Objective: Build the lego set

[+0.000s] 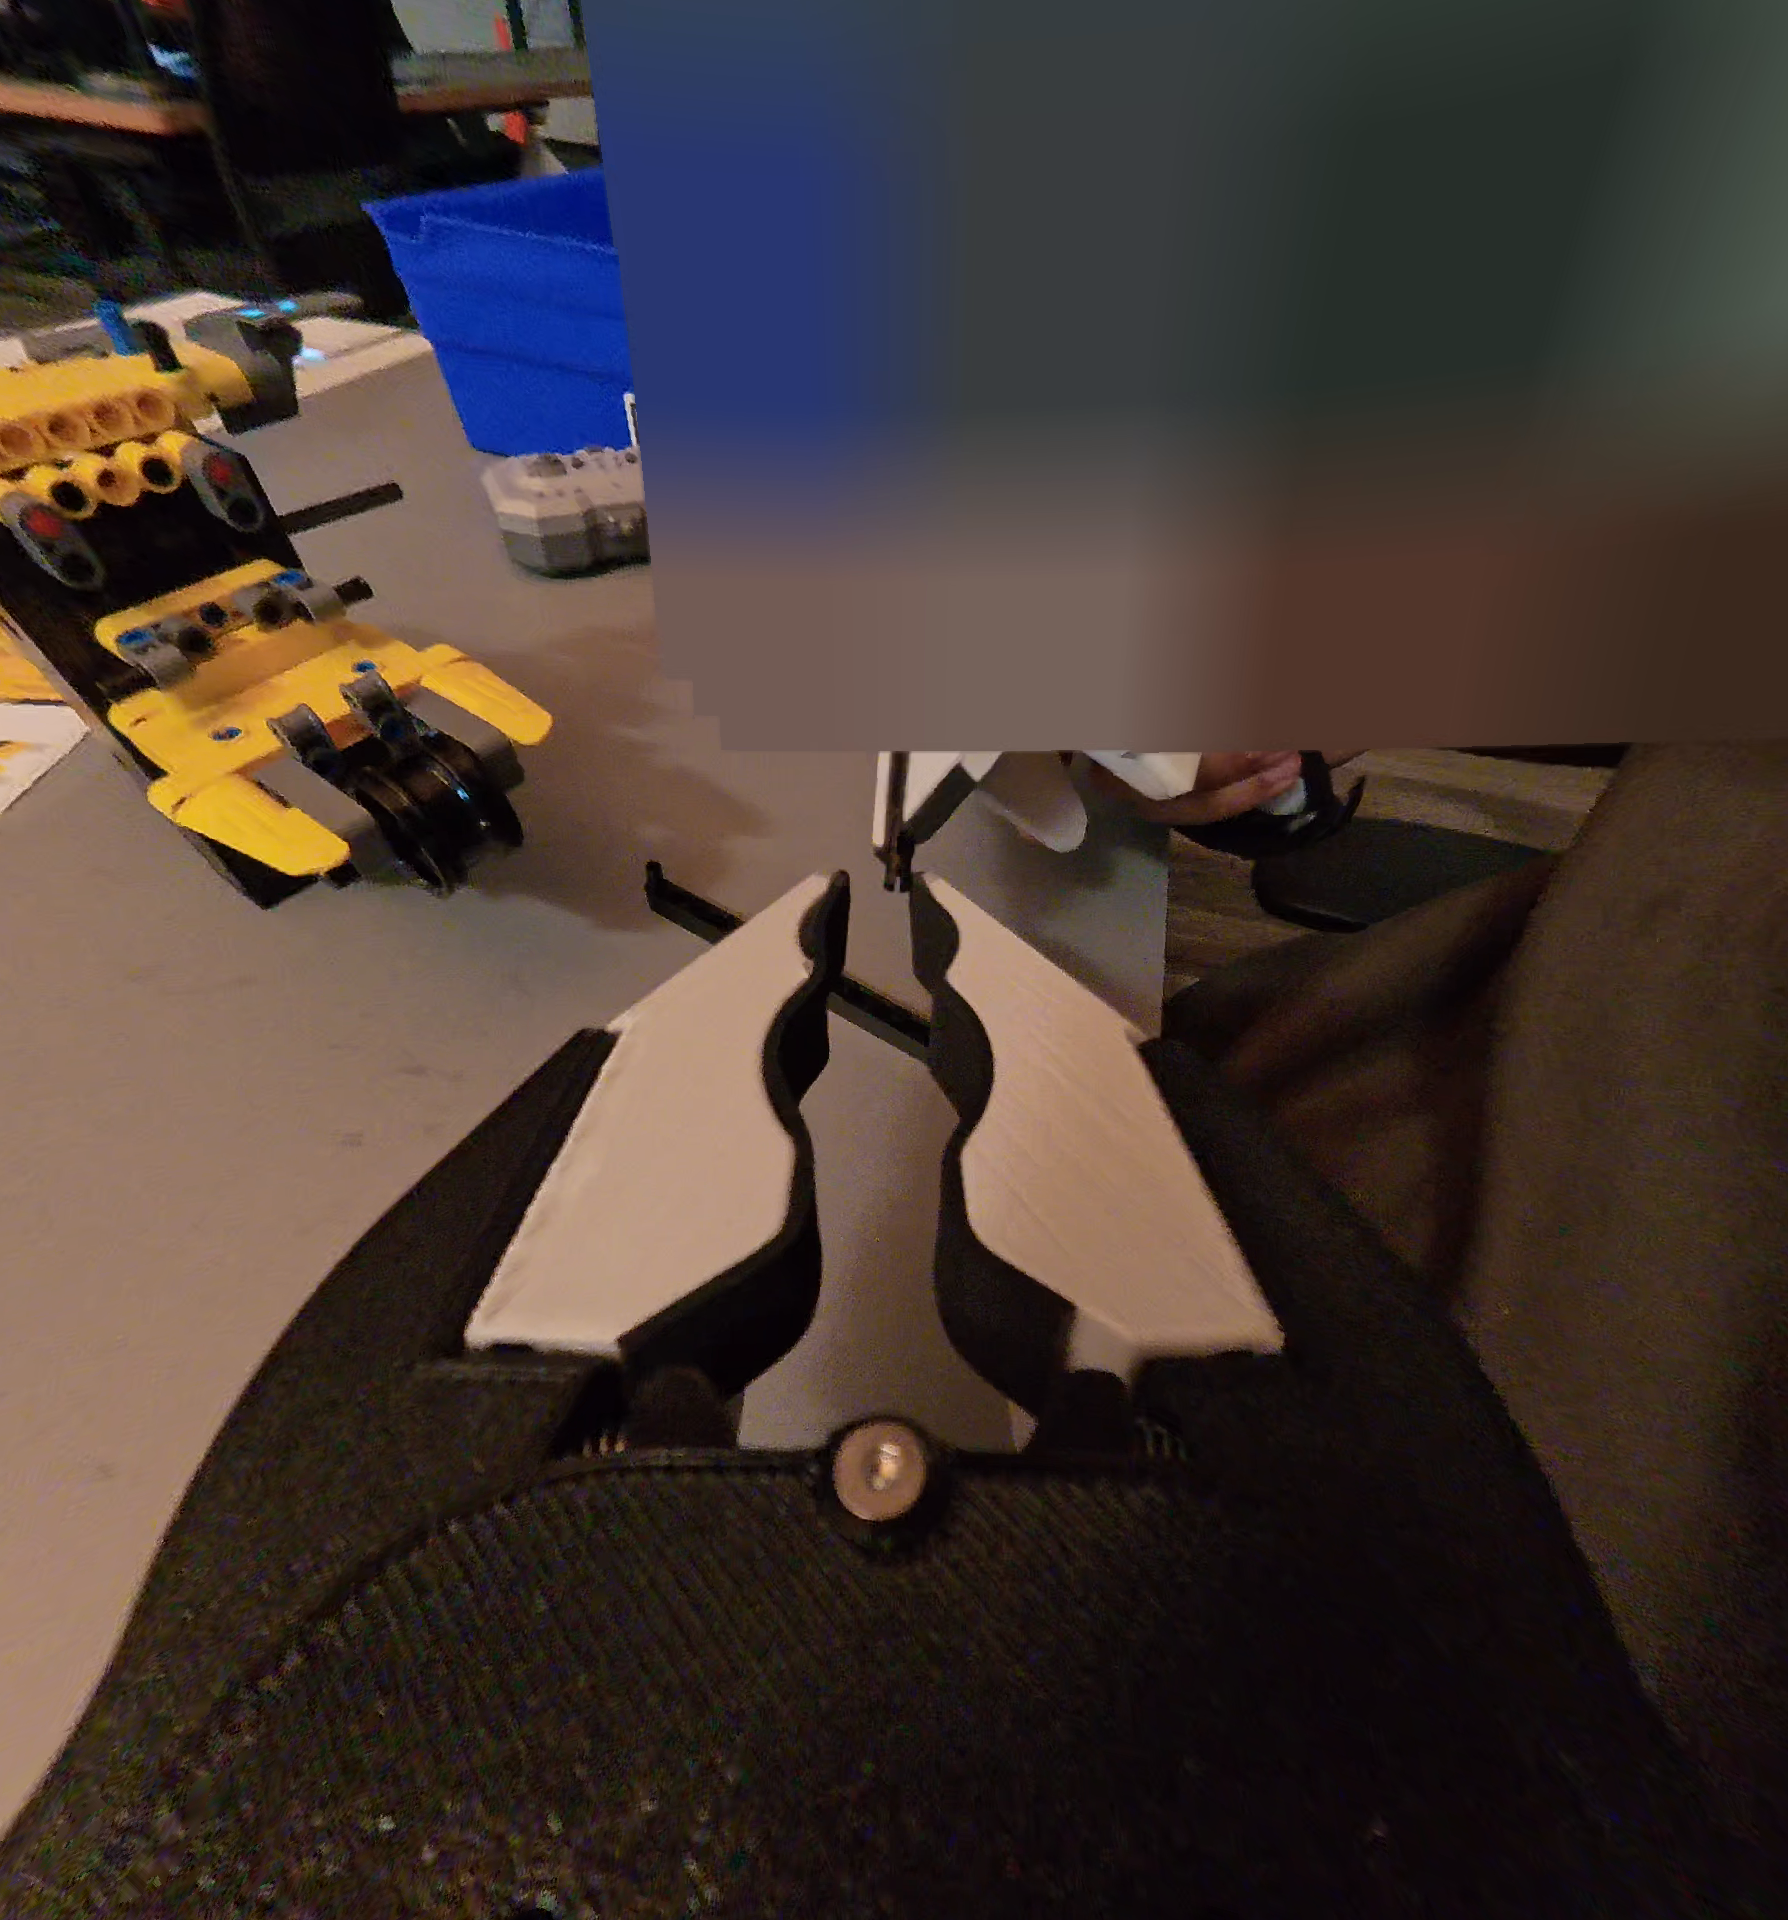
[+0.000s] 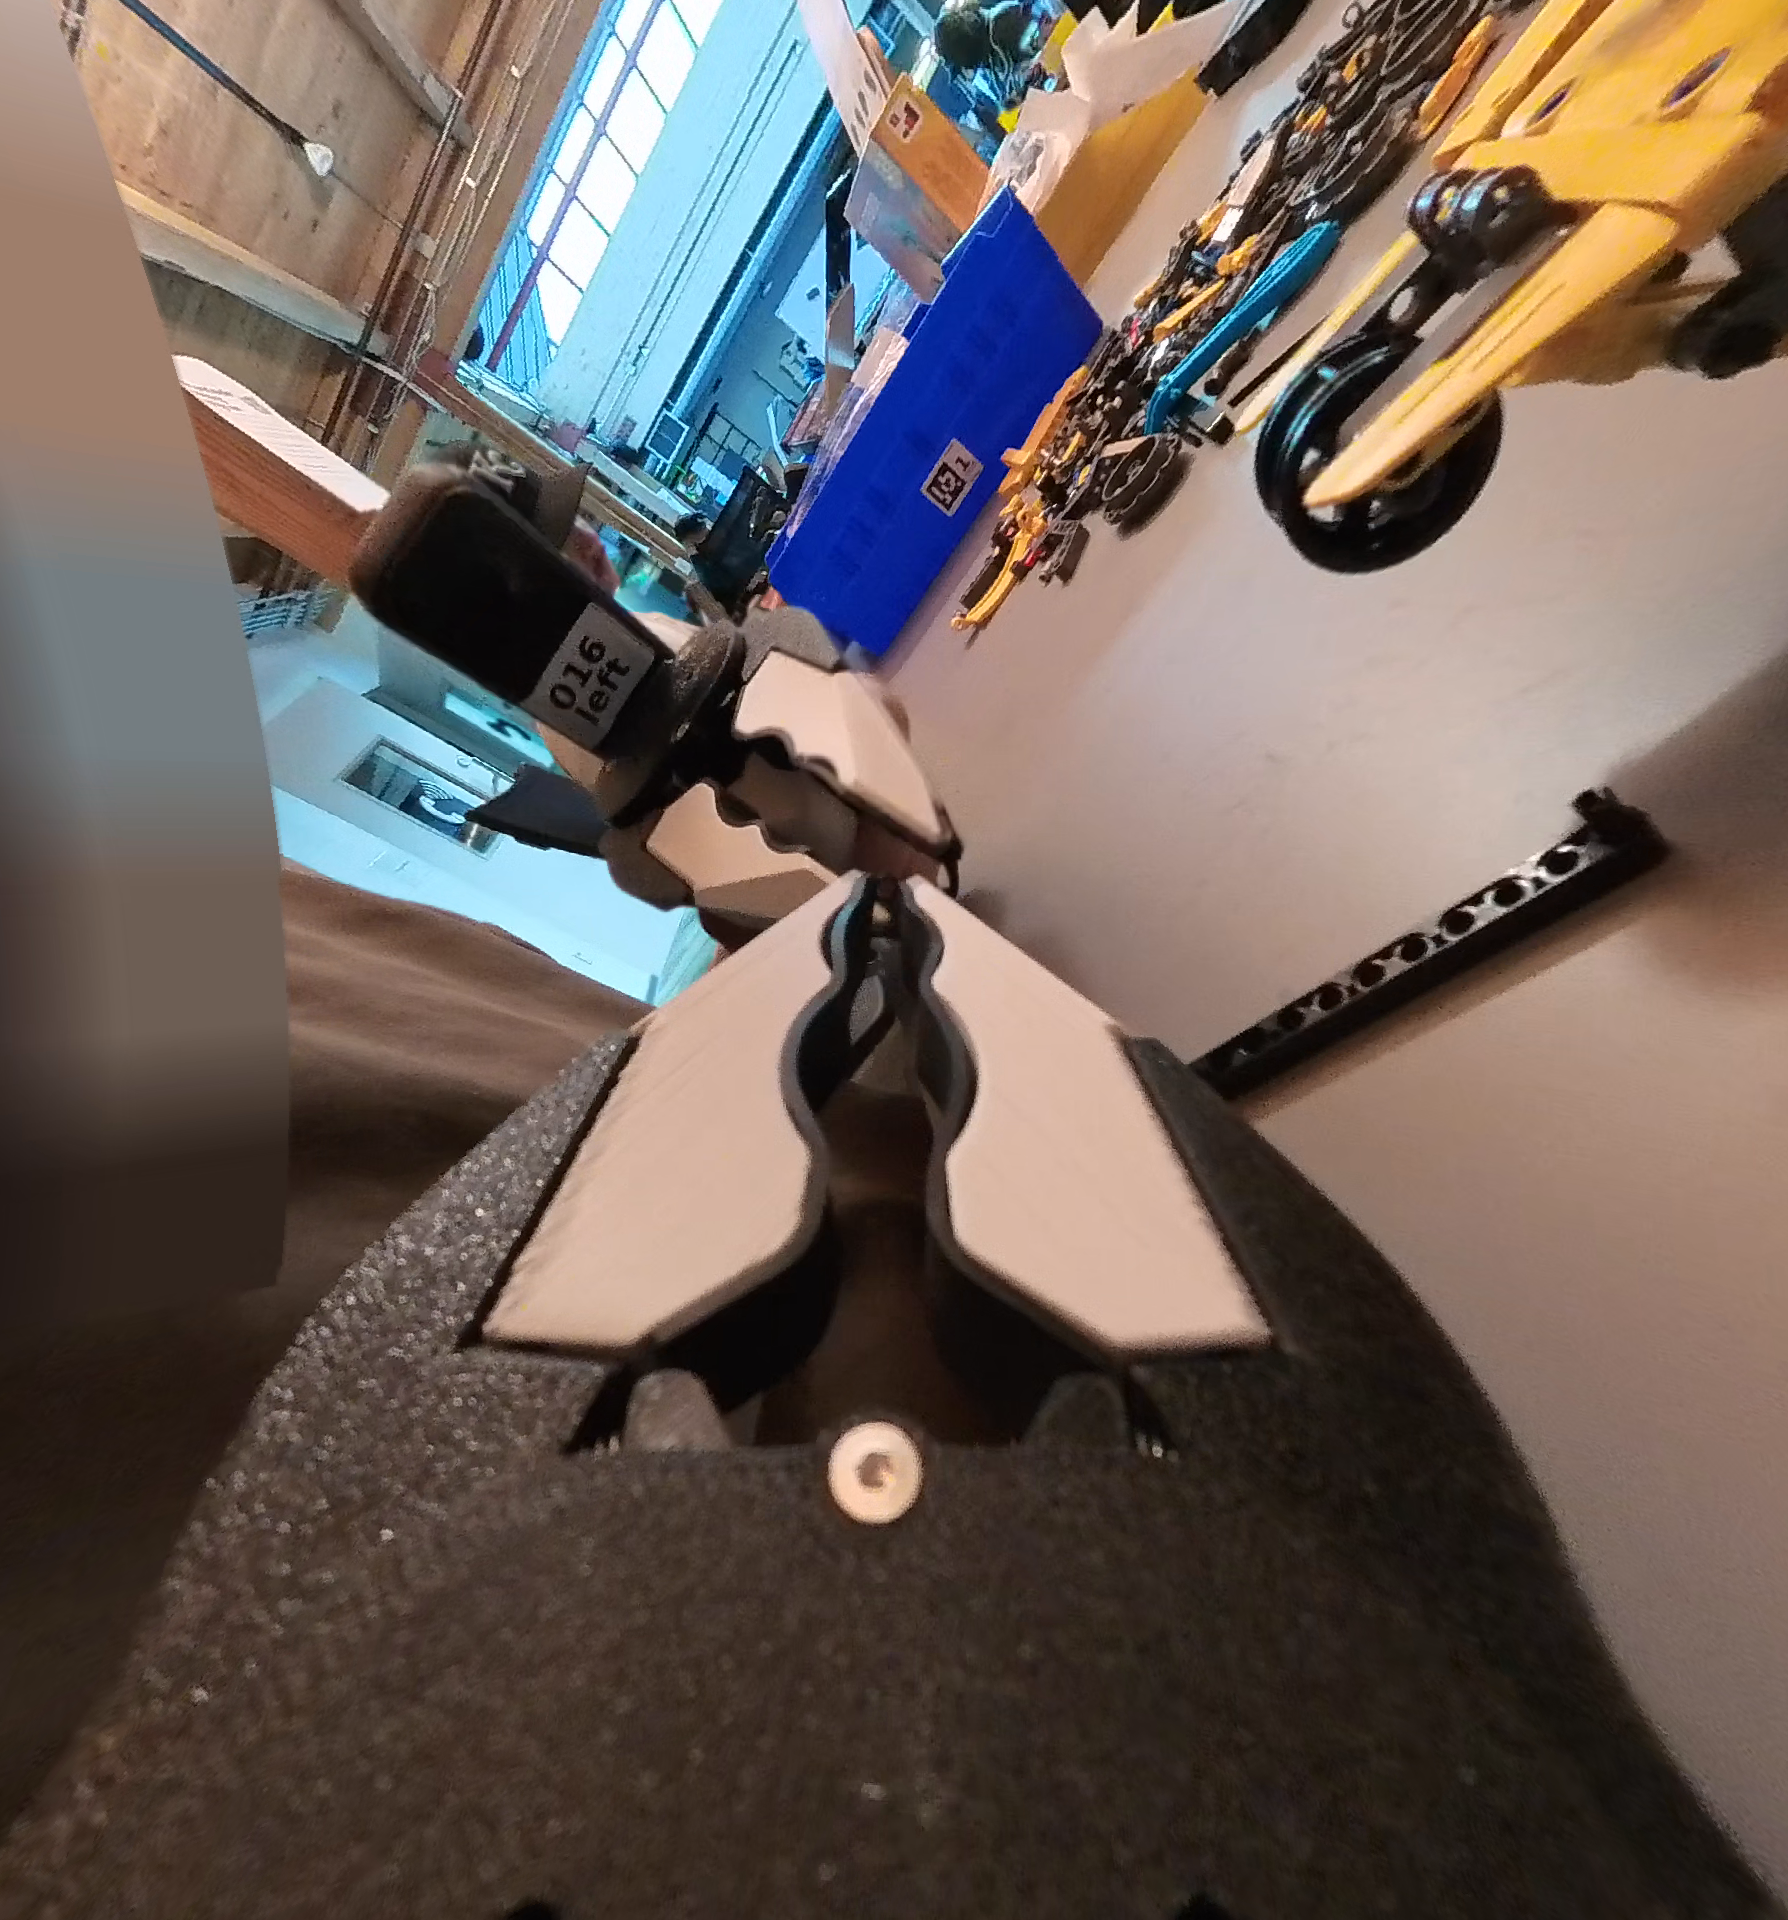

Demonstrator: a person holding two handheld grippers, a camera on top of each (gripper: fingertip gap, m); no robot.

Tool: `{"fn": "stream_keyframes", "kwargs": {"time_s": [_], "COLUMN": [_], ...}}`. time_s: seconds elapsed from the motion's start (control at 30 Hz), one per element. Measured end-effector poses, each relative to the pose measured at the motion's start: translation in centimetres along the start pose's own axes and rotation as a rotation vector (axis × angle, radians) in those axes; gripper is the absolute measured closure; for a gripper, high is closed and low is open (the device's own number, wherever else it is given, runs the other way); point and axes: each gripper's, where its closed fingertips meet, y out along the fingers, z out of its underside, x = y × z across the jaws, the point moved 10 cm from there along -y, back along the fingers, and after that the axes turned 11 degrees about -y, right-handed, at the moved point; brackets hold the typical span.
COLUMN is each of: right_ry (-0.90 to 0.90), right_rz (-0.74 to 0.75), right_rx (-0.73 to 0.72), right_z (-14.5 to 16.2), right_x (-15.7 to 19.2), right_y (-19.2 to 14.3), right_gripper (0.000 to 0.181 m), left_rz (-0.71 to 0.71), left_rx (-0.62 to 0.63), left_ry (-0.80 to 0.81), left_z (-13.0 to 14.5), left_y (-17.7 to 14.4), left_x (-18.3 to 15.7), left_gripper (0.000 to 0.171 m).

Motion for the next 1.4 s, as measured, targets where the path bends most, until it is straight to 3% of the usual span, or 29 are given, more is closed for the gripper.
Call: {"fn": "stream_keyframes", "kwargs": {"time_s": [0.3, 0.37, 0.47, 0.6, 0.73, 1.1, 1.4], "right_ry": [0.051, 0.017, -0.123, -0.486, -0.63, -0.685, -0.695], "right_rz": [-0.017, -0.008, 0.002, 0.018, -0.012, -0.073, -0.071], "right_rx": [0.04, 0.057, 0.049, 0.023, 0.063, 0.149, 0.174], "right_z": [0.2, 0.2, -0.4, -0.9, -1.2, -0.9, -1.0], "right_x": [-0.4, -0.5, 0.0, 0.9, 1.5, 1.8, 1.9], "right_y": [0.6, 0.5, 0.1, -0.3, -0.3, 0.4, 0.4], "right_gripper": [0.176, 0.165, 0.162, 0.151, 0.158, 0.174, 0.177], "left_rz": [-0.018, -0.014, 0.008, 0.079, 0.168, 0.207, 0.211], "left_rx": [0.011, 0.01, 0.005, -0.017, -0.031, -0.005, -0.003], "left_ry": [0.056, 0.048, 0.022, -0.044, -0.094, -0.084, -0.094], "left_z": [0.3, 0.3, 0.3, 0.1, 0.0, 0.1, 0.1], "left_y": [-0.5, -0.5, -0.6, -1.0, -1.1, -0.8, -0.8], "left_x": [-0.2, -0.1, 0.1, 0.4, 0.5, 0.0, 0.0], "left_gripper": [0.171, 0.171, 0.171, 0.171, 0.171, 0.171, 0.171]}}
